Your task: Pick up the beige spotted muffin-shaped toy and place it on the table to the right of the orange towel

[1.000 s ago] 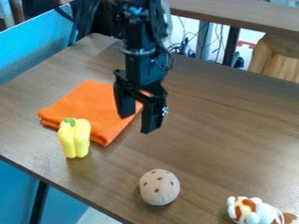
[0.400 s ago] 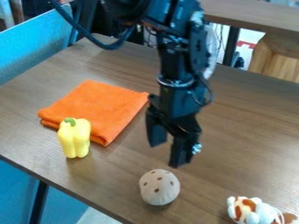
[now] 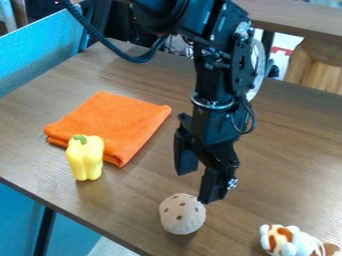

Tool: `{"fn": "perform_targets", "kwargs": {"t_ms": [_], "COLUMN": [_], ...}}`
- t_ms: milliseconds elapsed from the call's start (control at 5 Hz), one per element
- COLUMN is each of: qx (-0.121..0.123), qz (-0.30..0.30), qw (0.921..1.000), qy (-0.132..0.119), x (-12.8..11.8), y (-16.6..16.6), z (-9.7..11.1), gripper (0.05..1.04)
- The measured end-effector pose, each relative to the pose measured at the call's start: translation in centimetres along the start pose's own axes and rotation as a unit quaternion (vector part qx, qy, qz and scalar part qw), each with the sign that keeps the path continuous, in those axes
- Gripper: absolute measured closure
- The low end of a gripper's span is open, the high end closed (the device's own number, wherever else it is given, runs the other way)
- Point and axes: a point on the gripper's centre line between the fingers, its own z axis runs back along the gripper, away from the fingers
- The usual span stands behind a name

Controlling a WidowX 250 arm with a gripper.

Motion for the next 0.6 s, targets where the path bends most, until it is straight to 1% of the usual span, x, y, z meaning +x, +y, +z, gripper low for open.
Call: {"fn": "perform_targets", "kwargs": {"t_ms": [400,600], "qx": [0.026,0.022], "qz": [0.038,0.043], "qw": [0.9983,0.9975], "qy": [0.037,0.051], "x": [-0.8,-1.1], "y": [0.9,0.8], "z": [-1.1,-2.2], "gripper": [0.083,0.083]}}
